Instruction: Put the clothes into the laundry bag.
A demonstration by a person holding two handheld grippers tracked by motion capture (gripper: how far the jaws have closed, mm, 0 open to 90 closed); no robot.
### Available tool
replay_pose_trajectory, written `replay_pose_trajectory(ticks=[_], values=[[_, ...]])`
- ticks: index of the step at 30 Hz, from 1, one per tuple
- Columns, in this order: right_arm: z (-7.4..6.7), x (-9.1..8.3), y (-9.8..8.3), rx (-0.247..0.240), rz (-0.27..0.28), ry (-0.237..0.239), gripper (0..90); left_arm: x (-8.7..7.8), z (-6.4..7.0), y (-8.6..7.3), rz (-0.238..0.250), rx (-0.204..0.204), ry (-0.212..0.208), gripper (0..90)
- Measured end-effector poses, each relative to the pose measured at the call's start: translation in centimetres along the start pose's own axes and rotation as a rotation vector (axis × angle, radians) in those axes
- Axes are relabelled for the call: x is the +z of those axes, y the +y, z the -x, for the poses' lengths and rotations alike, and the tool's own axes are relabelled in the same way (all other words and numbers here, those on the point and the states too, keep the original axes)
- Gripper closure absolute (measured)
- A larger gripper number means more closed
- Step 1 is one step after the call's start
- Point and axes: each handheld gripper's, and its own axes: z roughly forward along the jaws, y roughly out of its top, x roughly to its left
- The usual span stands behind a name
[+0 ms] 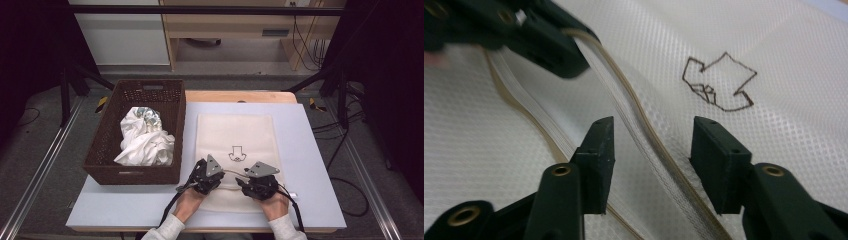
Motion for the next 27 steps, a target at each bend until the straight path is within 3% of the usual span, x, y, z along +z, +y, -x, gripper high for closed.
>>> replay_pose_trajectory(ticks=[5, 6, 7, 8, 9, 11, 13, 15, 16, 19, 21, 25, 27], values=[[0.5, 0.2, -0.1, 0.025, 0.001, 0.009, 76.9, 0.0, 0.2, -0.4, 0.003, 0.012, -0.012, 78.1], [0.8, 0.1, -0.1, 0.046, 0.007, 0.022, 85.2, -0.4, 0.3, -0.4, 0.017, 0.004, -0.020, 68.1], [0.9, 0.0, -0.1, 0.053, 0.011, 0.026, 85.7, -0.4, 0.3, -0.4, 0.017, 0.004, -0.020, 62.3], [1.0, -0.1, -0.1, 0.068, 0.015, 0.024, 86.2, -1.4, 0.5, -0.3, 0.044, 0.003, -0.023, 55.6], [1.0, -0.1, -0.1, 0.068, 0.015, 0.024, 86.2, -1.4, 0.5, -0.3, 0.044, 0.003, -0.023, 53.5], [1.4, -0.3, -0.1, 0.102, 0.033, 0.035, 86.4, -3.8, 1.2, -0.2, 0.090, 0.001, -0.034, 51.8], [1.6, -0.5, -0.1, 0.114, 0.052, 0.039, 86.4, -5.4, 1.7, -0.8, 0.106, 0.001, -0.062, 57.3], [1.7, -0.7, 0.1, 0.126, 0.074, 0.034, 86.5, -5.7, 1.9, -1.3, 0.103, -0.002, -0.077, 67.9], [1.8, -0.9, 0.2, 0.127, 0.085, 0.030, 86.5, -5.9, 2.2, -2.4, 0.073, 0.000, -0.104, 70.4], [1.8, -1.1, 0.5, 0.130, 0.111, 0.029, 86.5, -5.6, 2.4, -3.6, 0.046, -0.012, -0.119, 78.5], [1.8, -1.5, 0.8, 0.122, 0.159, 0.018, 86.5, -4.8, 2.2, -5.0, 0.006, -0.034, -0.124, 85.2], [1.9, -2.0, 1.3, 0.118, 0.205, 0.014, 86.5, -4.1, 2.1, -6.0, -0.029, -0.049, -0.117, 88.0], [2.0, -2.2, 1.5, 0.113, 0.216, 0.013, 86.3, -4.1, 2.1, -6.1, -0.019, -0.054, -0.116, 88.3]])
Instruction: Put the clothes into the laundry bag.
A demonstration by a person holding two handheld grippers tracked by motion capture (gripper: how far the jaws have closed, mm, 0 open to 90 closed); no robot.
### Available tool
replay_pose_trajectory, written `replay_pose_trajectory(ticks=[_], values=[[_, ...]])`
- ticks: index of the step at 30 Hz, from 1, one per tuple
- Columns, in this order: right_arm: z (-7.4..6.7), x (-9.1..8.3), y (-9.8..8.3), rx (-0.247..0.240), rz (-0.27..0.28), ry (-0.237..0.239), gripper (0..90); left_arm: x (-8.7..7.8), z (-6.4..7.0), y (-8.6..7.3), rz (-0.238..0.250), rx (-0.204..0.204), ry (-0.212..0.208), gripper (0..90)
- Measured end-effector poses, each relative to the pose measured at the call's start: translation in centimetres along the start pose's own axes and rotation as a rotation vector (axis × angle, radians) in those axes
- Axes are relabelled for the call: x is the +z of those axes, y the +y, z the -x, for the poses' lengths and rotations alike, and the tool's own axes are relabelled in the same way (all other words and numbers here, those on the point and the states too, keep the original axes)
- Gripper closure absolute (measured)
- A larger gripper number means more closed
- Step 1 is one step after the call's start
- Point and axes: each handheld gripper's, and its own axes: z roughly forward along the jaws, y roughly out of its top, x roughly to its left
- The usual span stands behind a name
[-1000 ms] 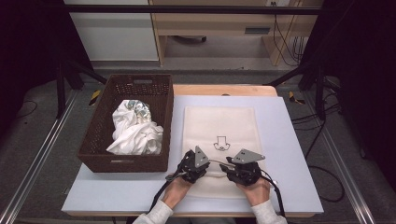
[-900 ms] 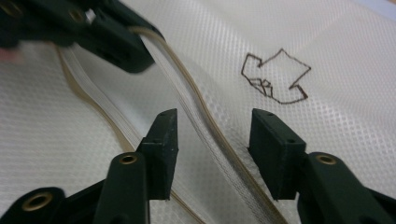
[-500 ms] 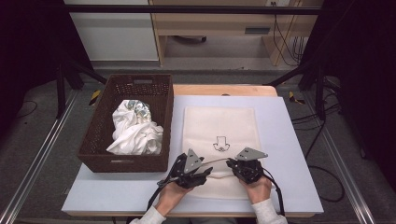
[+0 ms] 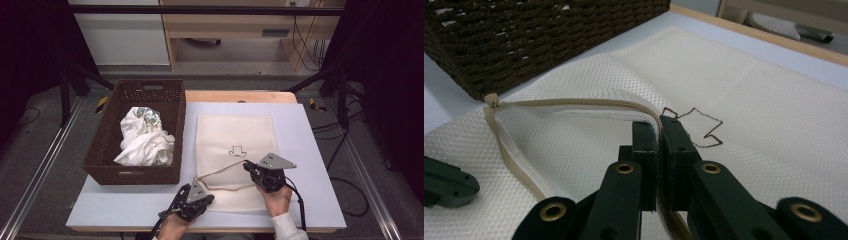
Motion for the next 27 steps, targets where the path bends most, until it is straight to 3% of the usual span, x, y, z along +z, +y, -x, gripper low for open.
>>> replay_pose_trajectory(ticks=[7, 14, 17, 19, 21, 24, 27], values=[[0.1, -0.4, 1.1, -0.001, 0.045, -0.016, 86.0, 0.1, 0.2, 0.0, 0.003, 0.010, 0.015, 88.4], [0.0, -1.6, 2.4, 0.007, 0.155, -0.033, 86.0, 0.1, 0.3, 0.0, 0.005, 0.006, 0.020, 88.3], [-0.1, -1.6, 2.4, 0.005, 0.158, -0.036, 86.0, 0.1, 0.3, 0.0, 0.006, 0.009, 0.022, 88.0], [-0.1, -1.5, 2.3, 0.005, 0.150, -0.036, 86.0, -0.1, 0.4, 0.1, 0.004, 0.006, 0.017, 84.9], [-0.1, -1.4, 2.1, 0.013, 0.142, -0.033, 85.8, -0.6, 0.5, 0.4, 0.012, 0.004, 0.015, 75.9], [0.1, -1.3, 1.7, 0.020, 0.130, -0.032, 85.8, -2.3, 0.5, 1.1, 0.065, 0.004, 0.028, 60.3], [0.2, -1.3, 1.6, 0.020, 0.123, -0.031, 85.7, -3.4, 0.4, 1.6, 0.101, 0.000, 0.042, 51.5]])
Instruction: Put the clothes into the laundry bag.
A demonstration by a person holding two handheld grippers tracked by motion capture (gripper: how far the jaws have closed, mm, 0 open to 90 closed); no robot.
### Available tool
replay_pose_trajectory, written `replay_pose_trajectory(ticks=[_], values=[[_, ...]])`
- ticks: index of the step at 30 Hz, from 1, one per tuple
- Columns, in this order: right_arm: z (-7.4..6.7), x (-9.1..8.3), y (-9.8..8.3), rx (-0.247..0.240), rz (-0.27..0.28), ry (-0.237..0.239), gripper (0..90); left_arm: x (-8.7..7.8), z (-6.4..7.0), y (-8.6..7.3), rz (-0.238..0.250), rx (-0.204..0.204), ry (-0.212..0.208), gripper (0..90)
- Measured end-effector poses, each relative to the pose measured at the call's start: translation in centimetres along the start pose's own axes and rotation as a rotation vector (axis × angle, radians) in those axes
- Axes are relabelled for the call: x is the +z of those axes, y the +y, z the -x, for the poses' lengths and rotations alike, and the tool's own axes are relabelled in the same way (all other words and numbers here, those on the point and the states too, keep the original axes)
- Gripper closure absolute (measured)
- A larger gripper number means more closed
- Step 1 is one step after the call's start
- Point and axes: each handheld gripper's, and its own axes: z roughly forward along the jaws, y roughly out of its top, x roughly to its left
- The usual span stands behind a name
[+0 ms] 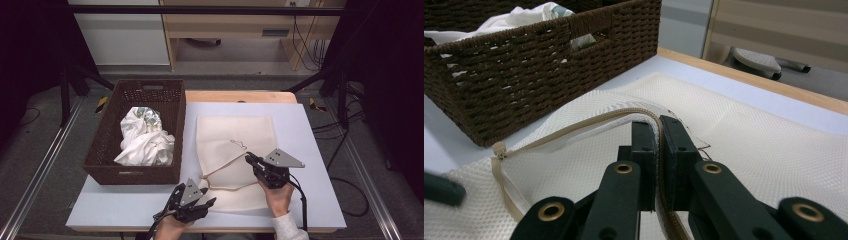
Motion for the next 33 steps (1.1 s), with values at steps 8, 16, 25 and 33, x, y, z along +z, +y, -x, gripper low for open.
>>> replay_pose_trajectory(ticks=[8, 16, 25, 33], values=[[0.1, -0.2, -0.2, 0.007, -0.002, 0.010, 85.3, -4.4, -2.1, 1.9, 0.132, -0.036, 0.082, 37.5], [0.0, -0.3, -0.3, 0.001, -0.009, 0.010, 84.9, -8.3, -5.1, 4.1, 0.174, -0.054, 0.190, 29.7], [0.2, -0.3, -0.3, 0.002, -0.016, 0.012, 84.8, -11.3, -11.7, 7.9, 0.156, -0.027, 0.372, 18.9], [0.3, -0.3, -0.4, -0.005, -0.024, 0.016, 85.1, -8.6, -18.1, 7.9, 0.060, -0.057, 0.442, 13.7]])
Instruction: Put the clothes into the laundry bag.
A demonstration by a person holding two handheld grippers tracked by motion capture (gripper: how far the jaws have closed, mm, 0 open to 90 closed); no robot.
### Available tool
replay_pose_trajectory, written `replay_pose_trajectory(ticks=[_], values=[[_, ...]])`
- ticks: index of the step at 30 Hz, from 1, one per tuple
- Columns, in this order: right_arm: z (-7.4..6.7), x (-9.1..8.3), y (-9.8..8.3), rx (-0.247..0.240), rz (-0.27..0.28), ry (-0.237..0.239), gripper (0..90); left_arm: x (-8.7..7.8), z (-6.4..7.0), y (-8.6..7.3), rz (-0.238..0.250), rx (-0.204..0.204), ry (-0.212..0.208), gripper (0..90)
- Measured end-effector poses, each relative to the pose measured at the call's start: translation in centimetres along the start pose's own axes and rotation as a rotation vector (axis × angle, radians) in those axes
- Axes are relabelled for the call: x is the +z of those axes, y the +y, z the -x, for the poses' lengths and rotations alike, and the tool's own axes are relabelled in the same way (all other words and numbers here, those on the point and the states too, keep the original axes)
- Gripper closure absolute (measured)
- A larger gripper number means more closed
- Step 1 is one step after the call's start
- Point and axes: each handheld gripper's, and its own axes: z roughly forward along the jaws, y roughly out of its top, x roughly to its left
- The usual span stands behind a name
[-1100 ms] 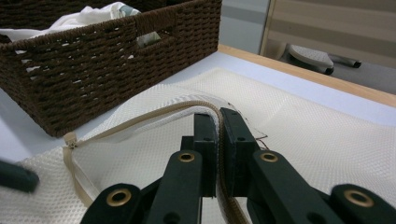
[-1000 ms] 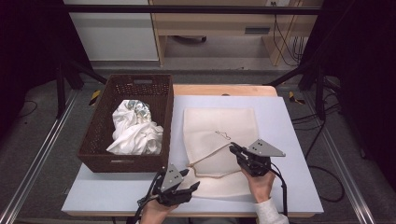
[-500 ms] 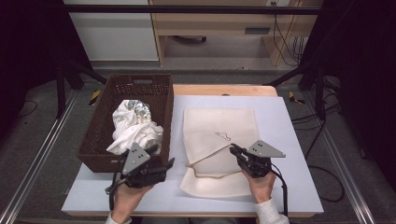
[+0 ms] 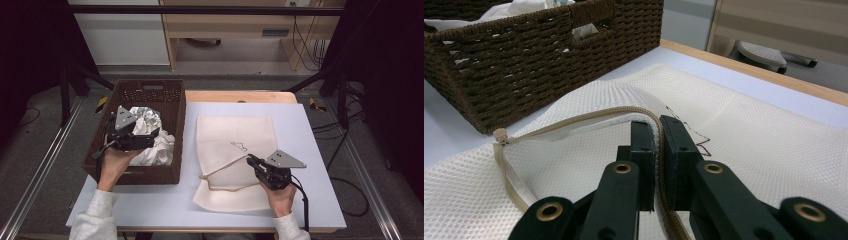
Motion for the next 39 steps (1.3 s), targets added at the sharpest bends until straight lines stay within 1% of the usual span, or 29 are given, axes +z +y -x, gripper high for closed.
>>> replay_pose_trajectory(ticks=[1, 2, 4, 5, 6, 7, 8, 9, 10, 12, 15, 17, 18, 19, 21, 22, 23, 25, 26, 27, 28, 29, 30, 32, 35, 36, 37, 38, 39], values=[[0.0, 0.0, 0.0, 0.000, 0.000, 0.000, 85.1, 0.0, 0.0, 0.0, 0.000, 0.000, 0.000, 12.9], [0.0, 0.0, 0.0, 0.000, -0.001, 0.001, 85.1, 0.6, -0.5, -0.2, -0.012, 0.005, 0.017, 12.9], [0.1, 0.0, 0.0, 0.003, -0.003, 0.001, 85.1, 1.6, -1.3, -0.7, -0.038, -0.006, 0.022, 11.8], [0.1, 0.0, 0.0, 0.001, -0.003, 0.002, 85.1, 2.1, -1.6, -0.9, -0.057, -0.007, 0.030, 10.8], [0.1, 0.1, -0.1, 0.002, -0.007, 0.004, 85.1, 2.7, -2.2, -1.4, -0.087, -0.011, 0.031, 9.9], [0.1, 0.1, -0.1, 0.002, -0.007, 0.004, 85.1, 2.7, -2.2, -1.4, -0.087, -0.011, 0.031, 9.5], [0.1, 0.1, -0.1, 0.001, -0.008, 0.004, 85.1, 3.1, -2.5, -1.7, -0.112, -0.018, 0.026, 9.5], [0.1, 0.1, -0.1, 0.000, -0.009, 0.005, 85.1, 3.4, -2.7, -2.0, -0.135, -0.015, 0.035, 9.4], [0.1, 0.1, -0.1, 0.000, -0.012, 0.005, 85.1, 3.5, -2.9, -2.2, -0.148, -0.015, 0.036, 8.7], [0.1, 0.2, -0.1, -0.001, -0.015, 0.007, 85.1, 3.8, -3.1, -2.5, -0.168, -0.033, 0.017, 7.7], [0.1, 0.2, -0.1, -0.003, -0.018, 0.008, 85.1, 4.2, -3.2, -2.9, -0.190, -0.021, 0.001, 7.3], [0.0, 0.3, -0.1, -0.006, -0.021, 0.009, 85.1, 4.8, -3.1, -3.2, -0.234, -0.003, -0.013, 8.2], [0.1, 0.3, -0.1, -0.006, -0.021, 0.009, 85.2, 5.5, -3.1, -3.6, -0.288, -0.006, -0.019, 8.6], [0.1, 0.3, -0.1, -0.006, -0.021, 0.009, 85.2, 5.5, -3.1, -3.6, -0.288, -0.006, -0.019, 9.8], [0.1, 0.3, -0.1, -0.006, -0.020, 0.009, 85.2, 6.0, -3.1, -3.7, -0.319, -0.012, -0.032, 9.4], [0.1, 0.3, -0.2, -0.006, -0.021, 0.009, 85.1, 6.2, -3.0, -3.9, -0.335, -0.004, -0.038, 7.4], [0.1, 0.3, -0.2, -0.006, -0.021, 0.009, 85.1, 6.3, -2.9, -4.0, -0.342, 0.000, -0.043, 7.4], [0.1, 0.3, -0.2, -0.008, -0.023, 0.011, 85.1, 6.8, -2.9, -4.3, -0.369, 0.007, -0.034, 5.9], [0.0, 0.3, -0.2, -0.009, -0.024, 0.011, 85.1, 7.0, -2.8, -4.4, -0.390, 0.028, -0.026, 4.2], [0.0, 0.3, -0.2, -0.009, -0.024, 0.011, 85.1, 7.2, -2.7, -4.5, -0.400, 0.038, -0.021, 4.2], [0.0, 0.3, -0.2, -0.009, -0.026, 0.011, 85.0, 7.4, -2.5, -4.5, -0.416, 0.050, -0.014, 2.0], [0.1, 0.3, -0.2, -0.008, -0.027, 0.012, 85.0, 7.6, -2.5, -4.6, -0.433, 0.060, -0.005, 1.1], [0.1, 0.3, -0.2, -0.008, -0.027, 0.012, 85.0, 7.8, -2.4, -4.8, -0.444, 0.059, -0.003, 1.1], [0.1, 0.3, -0.2, -0.007, -0.027, 0.013, 85.1, 8.1, -2.5, -4.9, -0.459, 0.048, -0.007, 0.1], [0.1, 0.4, -0.2, -0.008, -0.032, 0.014, 85.0, 8.4, -2.9, -5.1, -0.485, 0.002, -0.029, 0.0], [0.0, 0.4, -0.2, -0.010, -0.034, 0.015, 85.0, 8.6, -3.0, -5.3, -0.501, -0.023, -0.053, 2.2], [0.0, 0.4, -0.2, -0.010, -0.034, 0.015, 85.0, 8.6, -3.0, -5.3, -0.501, -0.023, -0.053, 3.8], [0.1, 0.5, -0.2, -0.011, -0.036, 0.016, 84.9, 8.8, -3.1, -5.4, -0.529, -0.051, -0.084, 6.6], [0.1, 0.5, -0.2, -0.010, -0.038, 0.017, 85.0, 8.8, -3.1, -5.4, -0.529, -0.051, -0.084, 9.8]])
